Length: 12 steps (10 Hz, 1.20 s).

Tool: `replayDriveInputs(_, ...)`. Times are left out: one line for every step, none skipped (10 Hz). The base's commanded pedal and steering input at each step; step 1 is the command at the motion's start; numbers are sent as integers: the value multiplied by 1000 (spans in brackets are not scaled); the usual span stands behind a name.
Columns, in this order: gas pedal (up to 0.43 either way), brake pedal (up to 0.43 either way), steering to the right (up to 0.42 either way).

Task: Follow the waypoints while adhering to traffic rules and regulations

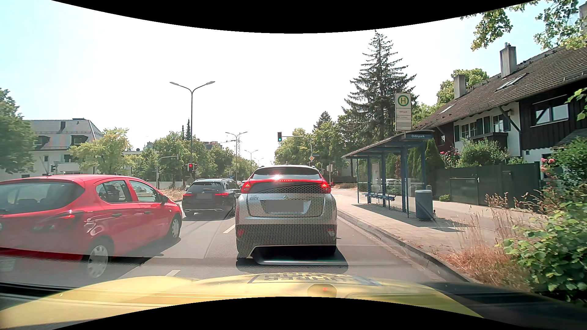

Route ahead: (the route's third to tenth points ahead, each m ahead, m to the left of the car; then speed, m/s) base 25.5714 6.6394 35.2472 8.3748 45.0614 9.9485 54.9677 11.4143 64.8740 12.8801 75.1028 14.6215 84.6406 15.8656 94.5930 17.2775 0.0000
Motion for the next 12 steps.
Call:
replayDriveInputs(0,171,-14)
replayDriveInputs(0,171,-15)
replayDriveInputs(0,165,-14)
replayDriveInputs(0,165,-15)
replayDriveInputs(0,159,-14)
replayDriveInputs(0,146,-15)
replayDriveInputs(0,128,-15)
replayDriveInputs(0,110,-15)
replayDriveInputs(0,43,-15)
replayDriveInputs(0,0,-15)
replayDriveInputs(0,0,-15)
replayDriveInputs(0,0,-14)
